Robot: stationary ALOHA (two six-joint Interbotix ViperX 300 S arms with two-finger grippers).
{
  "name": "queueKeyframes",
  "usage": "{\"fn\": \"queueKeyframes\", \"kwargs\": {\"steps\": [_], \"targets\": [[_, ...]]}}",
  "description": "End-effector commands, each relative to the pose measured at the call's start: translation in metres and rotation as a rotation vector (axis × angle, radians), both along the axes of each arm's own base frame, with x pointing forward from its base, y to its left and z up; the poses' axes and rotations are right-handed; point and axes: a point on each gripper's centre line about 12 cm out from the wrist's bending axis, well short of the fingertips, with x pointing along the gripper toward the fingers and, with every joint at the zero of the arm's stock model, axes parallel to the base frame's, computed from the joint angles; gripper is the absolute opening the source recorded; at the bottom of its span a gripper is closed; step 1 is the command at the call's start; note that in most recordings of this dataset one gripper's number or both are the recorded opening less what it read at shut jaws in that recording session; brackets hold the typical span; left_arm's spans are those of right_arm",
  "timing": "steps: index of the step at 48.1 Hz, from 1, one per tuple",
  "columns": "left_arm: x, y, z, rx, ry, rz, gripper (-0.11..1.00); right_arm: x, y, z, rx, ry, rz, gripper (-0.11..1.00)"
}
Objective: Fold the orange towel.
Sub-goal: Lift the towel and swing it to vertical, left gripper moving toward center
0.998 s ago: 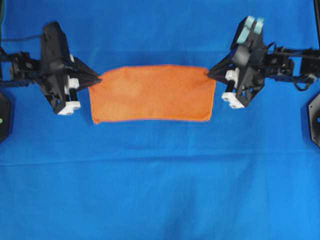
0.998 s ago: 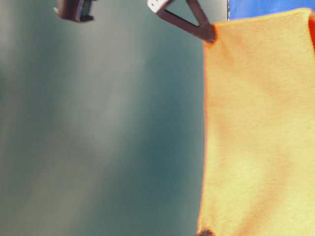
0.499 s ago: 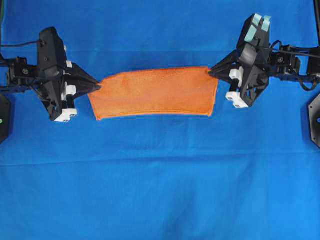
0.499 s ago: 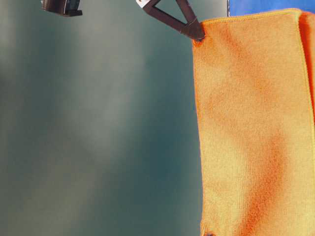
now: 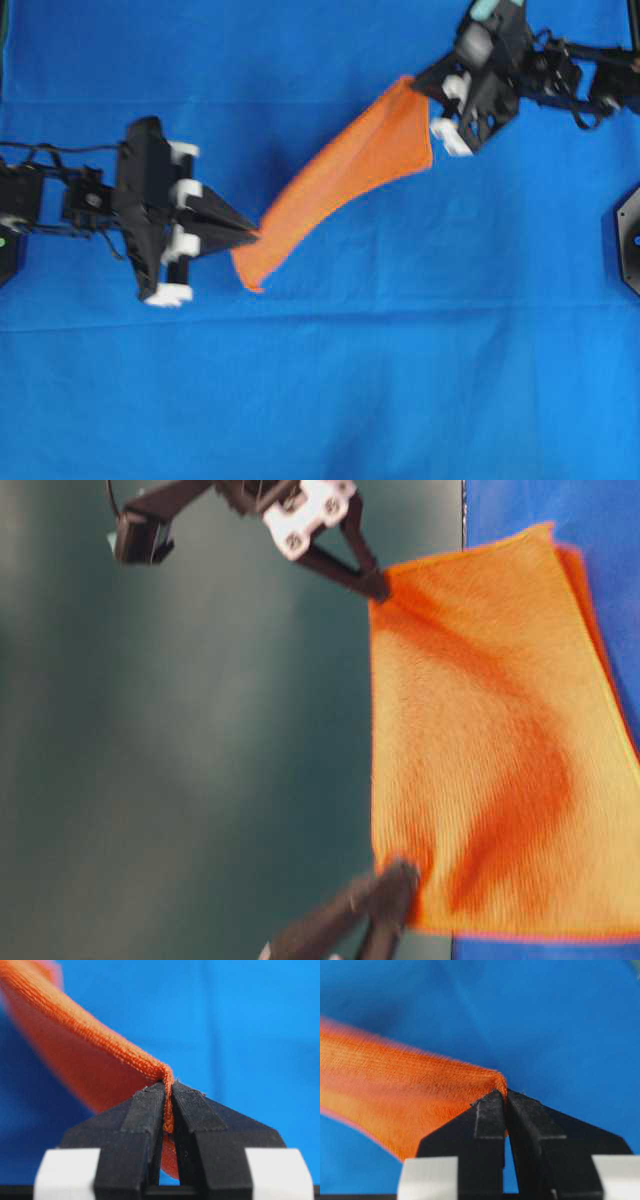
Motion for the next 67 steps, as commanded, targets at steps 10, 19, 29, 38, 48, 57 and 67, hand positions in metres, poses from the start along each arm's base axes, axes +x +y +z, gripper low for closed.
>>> {"fn": "queueKeyframes", "kwargs": {"steps": [10, 19, 29, 38, 48, 57, 67], "targets": [[0.065, -0.032, 0.031, 0.048, -0.113, -0.092, 0.02, 0.029, -0.049, 0.024, -0.093, -0.038, -0.041, 0.04], [0.098, -0.048, 0.042, 0.135, -0.159, -0.155, 0.02, 0.04, -0.066, 0.031, -0.131, -0.043, -0.046, 0.04], [0.111, -0.052, 0.043, 0.154, -0.175, -0.165, 0.02, 0.038, -0.068, 0.031, -0.133, -0.041, -0.051, 0.03], [0.135, -0.056, 0.038, 0.166, -0.199, -0.168, 0.02, 0.017, -0.071, 0.029, -0.135, -0.034, -0.083, 0.04], [0.173, -0.062, 0.036, 0.214, -0.238, -0.181, 0.02, -0.014, -0.066, 0.027, -0.13, -0.028, -0.119, 0.04], [0.198, -0.066, 0.029, 0.232, -0.255, -0.186, 0.02, -0.034, -0.055, 0.024, -0.124, -0.021, -0.128, 0.04], [0.205, -0.067, 0.015, 0.226, -0.234, -0.186, 0.02, -0.035, -0.055, 0.016, -0.107, 0.012, -0.13, 0.04]]}}
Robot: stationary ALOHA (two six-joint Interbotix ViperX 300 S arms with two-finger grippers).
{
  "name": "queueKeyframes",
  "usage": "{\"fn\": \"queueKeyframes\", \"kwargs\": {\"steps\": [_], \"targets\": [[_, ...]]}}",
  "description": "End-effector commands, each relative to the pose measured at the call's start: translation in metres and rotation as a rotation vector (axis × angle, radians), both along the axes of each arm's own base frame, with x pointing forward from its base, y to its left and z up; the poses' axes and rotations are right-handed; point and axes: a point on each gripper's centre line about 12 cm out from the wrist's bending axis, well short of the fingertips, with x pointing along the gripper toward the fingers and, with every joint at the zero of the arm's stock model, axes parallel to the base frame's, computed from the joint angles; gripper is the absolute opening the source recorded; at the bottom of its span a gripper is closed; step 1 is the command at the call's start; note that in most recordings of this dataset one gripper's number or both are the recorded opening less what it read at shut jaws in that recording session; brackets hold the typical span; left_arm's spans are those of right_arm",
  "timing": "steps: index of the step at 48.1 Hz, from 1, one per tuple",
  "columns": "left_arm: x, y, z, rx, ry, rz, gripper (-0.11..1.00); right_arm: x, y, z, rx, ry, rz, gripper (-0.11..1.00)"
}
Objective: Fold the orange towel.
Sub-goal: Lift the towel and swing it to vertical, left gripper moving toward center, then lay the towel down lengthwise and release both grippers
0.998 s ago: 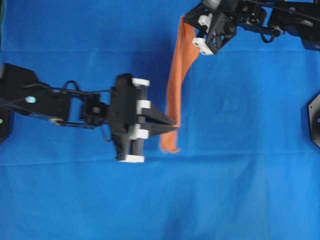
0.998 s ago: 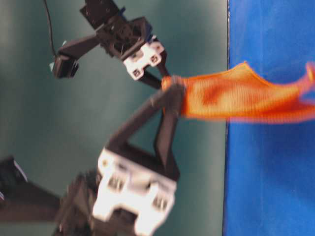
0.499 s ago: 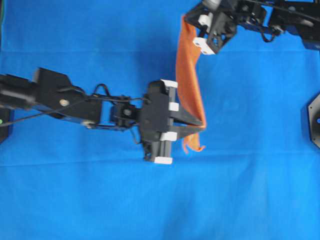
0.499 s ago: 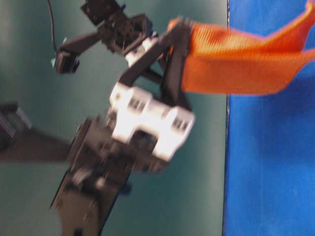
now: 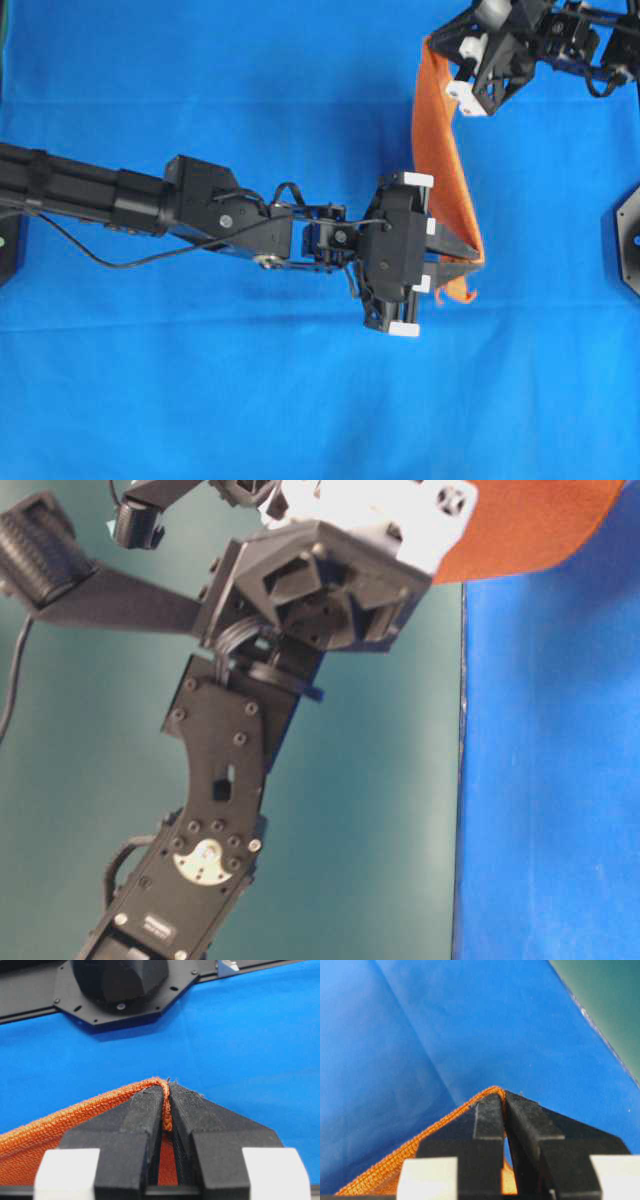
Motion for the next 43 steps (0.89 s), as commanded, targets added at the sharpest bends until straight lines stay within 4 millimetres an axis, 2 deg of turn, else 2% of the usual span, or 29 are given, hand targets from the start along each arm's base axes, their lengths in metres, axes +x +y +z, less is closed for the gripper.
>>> {"fn": "queueKeyframes", "kwargs": {"steps": [1, 8, 16, 26, 35, 43], "targets": [[-0.002, -0.035, 0.02, -0.009, -0.055, -0.065, 0.02, -0.006, -0.02, 0.008, -0.017, -0.024, -0.056, 0.04], [-0.019, -0.032, -0.001, -0.05, 0.011, -0.049, 0.02, 0.013, -0.022, -0.005, 0.001, 0.003, -0.029, 0.04], [-0.05, -0.037, -0.023, -0.082, 0.041, -0.053, 0.02, 0.05, -0.023, -0.022, 0.011, 0.015, 0.03, 0.04], [-0.087, -0.038, -0.053, -0.168, 0.137, -0.028, 0.02, 0.082, -0.018, -0.036, 0.02, 0.029, 0.08, 0.04], [-0.101, -0.035, -0.069, -0.222, 0.197, 0.003, 0.02, 0.09, -0.015, -0.037, 0.015, 0.032, 0.099, 0.04], [-0.099, -0.034, -0.067, -0.224, 0.188, 0.007, 0.02, 0.092, -0.012, -0.037, 0.005, 0.026, 0.115, 0.04]]}}
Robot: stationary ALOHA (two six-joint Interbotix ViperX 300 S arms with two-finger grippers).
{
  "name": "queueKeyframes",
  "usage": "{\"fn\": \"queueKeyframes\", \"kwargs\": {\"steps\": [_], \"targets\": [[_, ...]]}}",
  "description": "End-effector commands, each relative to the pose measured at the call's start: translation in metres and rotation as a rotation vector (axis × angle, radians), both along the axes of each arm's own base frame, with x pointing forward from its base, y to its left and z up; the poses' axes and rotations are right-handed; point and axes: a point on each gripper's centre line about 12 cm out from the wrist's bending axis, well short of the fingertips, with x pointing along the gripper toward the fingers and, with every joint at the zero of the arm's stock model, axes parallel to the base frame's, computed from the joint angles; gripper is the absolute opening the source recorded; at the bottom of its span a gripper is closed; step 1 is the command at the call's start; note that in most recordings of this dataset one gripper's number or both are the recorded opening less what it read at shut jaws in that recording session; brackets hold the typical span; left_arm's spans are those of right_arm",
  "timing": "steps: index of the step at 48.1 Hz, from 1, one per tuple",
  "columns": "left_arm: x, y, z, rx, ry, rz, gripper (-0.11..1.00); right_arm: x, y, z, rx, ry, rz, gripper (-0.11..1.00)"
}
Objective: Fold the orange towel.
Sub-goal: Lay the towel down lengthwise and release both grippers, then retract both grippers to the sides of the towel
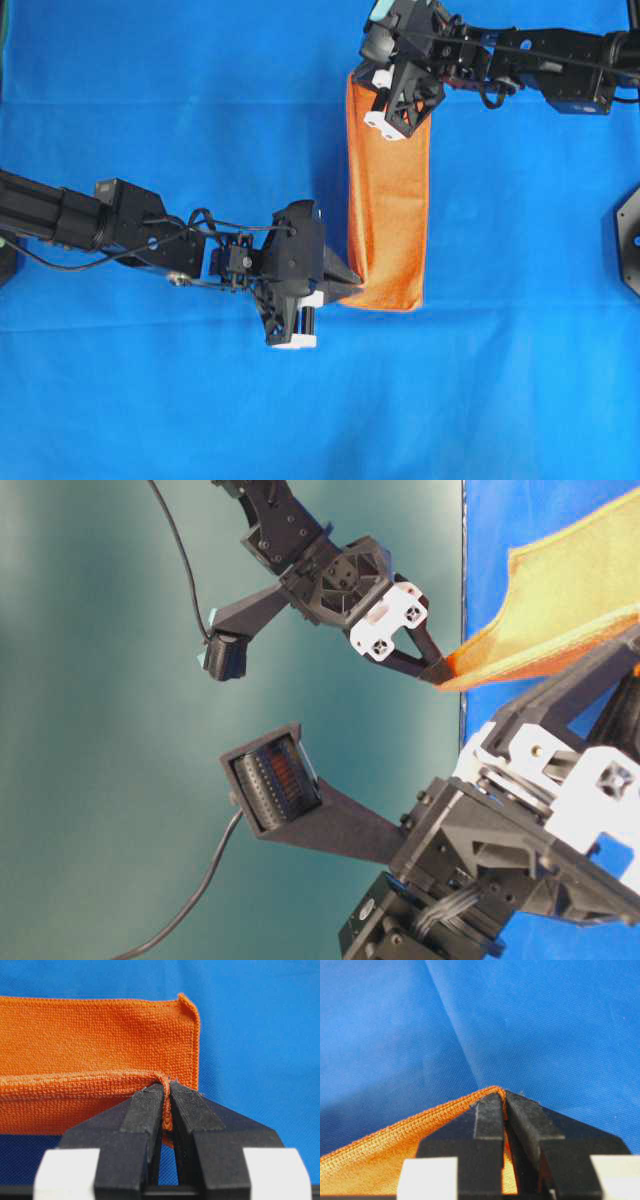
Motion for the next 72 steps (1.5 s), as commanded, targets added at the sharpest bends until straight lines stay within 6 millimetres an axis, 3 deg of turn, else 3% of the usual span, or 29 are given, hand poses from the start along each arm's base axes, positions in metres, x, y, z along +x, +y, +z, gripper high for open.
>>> {"fn": "queueKeyframes", "kwargs": {"steps": [1, 13, 15, 17, 25, 30, 38, 52, 64, 72], "targets": [[0.001, -0.029, 0.02, -0.008, -0.059, -0.065, 0.02, 0.005, -0.009, 0.019, -0.038, -0.061, -0.003, 0.04], [0.002, -0.02, 0.017, -0.02, -0.047, -0.037, 0.02, 0.009, -0.005, 0.022, -0.06, -0.076, 0.025, 0.05], [0.003, -0.02, 0.018, -0.021, -0.05, -0.037, 0.04, 0.009, -0.005, 0.021, -0.058, -0.074, 0.024, 0.11], [0.002, -0.02, 0.018, -0.022, -0.046, -0.035, 0.12, 0.009, -0.005, 0.021, -0.056, -0.077, 0.023, 0.22], [-0.004, -0.017, 0.017, -0.019, -0.027, -0.03, 0.61, 0.007, -0.004, 0.02, -0.049, -0.073, 0.018, 0.65], [-0.01, -0.014, 0.02, -0.015, -0.003, -0.027, 0.85, 0.006, -0.003, 0.02, -0.046, -0.072, 0.017, 0.65], [-0.033, -0.009, 0.038, -0.009, 0.051, -0.027, 0.73, 0.0, 0.0, 0.024, -0.044, -0.074, 0.014, 0.65], [-0.094, 0.012, 0.075, -0.006, 0.007, -0.003, 0.74, -0.032, 0.017, 0.042, -0.054, -0.104, 0.011, 0.65], [-0.141, 0.034, 0.079, -0.013, -0.063, 0.046, 0.74, -0.078, 0.055, 0.053, -0.035, -0.16, 0.029, 0.65], [-0.159, 0.048, 0.084, -0.013, -0.131, 0.092, 0.74, -0.104, 0.081, 0.061, -0.018, -0.253, 0.047, 0.65]]}}
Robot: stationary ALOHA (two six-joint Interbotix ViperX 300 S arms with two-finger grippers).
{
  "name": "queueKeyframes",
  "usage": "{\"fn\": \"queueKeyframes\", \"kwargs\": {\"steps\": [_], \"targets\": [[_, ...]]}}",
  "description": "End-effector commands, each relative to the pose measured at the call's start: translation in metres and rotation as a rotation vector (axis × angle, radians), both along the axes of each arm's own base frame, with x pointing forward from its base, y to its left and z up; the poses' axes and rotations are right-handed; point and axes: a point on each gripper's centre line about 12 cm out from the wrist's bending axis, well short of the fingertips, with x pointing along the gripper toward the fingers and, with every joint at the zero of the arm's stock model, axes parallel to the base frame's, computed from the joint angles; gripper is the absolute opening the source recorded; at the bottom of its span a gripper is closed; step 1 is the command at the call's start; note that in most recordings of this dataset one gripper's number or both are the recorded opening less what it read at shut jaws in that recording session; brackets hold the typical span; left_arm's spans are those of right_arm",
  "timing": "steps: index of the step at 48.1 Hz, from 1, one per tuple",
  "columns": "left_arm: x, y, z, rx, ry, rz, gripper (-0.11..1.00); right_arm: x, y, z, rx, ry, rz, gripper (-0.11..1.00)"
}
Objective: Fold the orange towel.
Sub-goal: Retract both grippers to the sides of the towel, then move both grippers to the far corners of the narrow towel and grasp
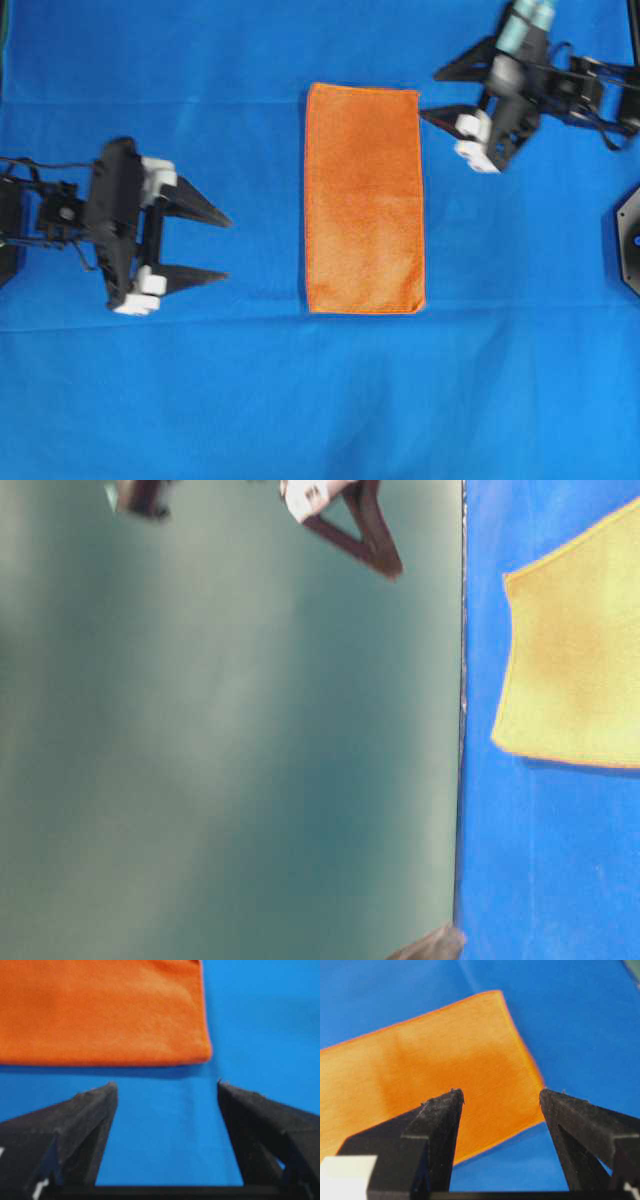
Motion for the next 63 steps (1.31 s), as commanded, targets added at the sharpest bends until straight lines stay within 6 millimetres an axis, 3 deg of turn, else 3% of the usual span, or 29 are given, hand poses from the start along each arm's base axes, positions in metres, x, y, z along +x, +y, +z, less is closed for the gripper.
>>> {"fn": "queueKeyframes", "kwargs": {"steps": [1, 8, 15, 36, 42, 49, 63], "targets": [[-0.005, 0.009, 0.01, 0.003, -0.062, 0.03, 0.74, -0.011, 0.012, 0.013, -0.002, -0.083, 0.013, 0.65], [-0.014, 0.025, 0.011, 0.007, -0.084, 0.085, 0.74, -0.03, 0.034, 0.02, 0.004, -0.169, 0.049, 0.65], [-0.018, 0.033, 0.011, 0.009, -0.087, 0.115, 0.74, -0.042, 0.04, 0.017, 0.015, -0.215, 0.049, 0.65], [-0.013, 0.041, 0.015, 0.01, -0.104, 0.143, 0.74, -0.038, 0.037, 0.015, 0.01, -0.222, 0.045, 0.64], [-0.002, 0.06, 0.018, 0.02, -0.118, 0.207, 0.74, -0.035, 0.022, 0.017, 0.001, -0.235, -0.006, 0.64], [0.024, 0.091, 0.017, 0.026, -0.103, 0.29, 0.74, -0.03, -0.008, 0.004, 0.006, -0.172, -0.099, 0.64], [0.083, 0.156, -0.027, 0.043, 0.005, 0.406, 0.74, 0.001, -0.056, -0.035, 0.022, -0.044, -0.161, 0.64]]}}
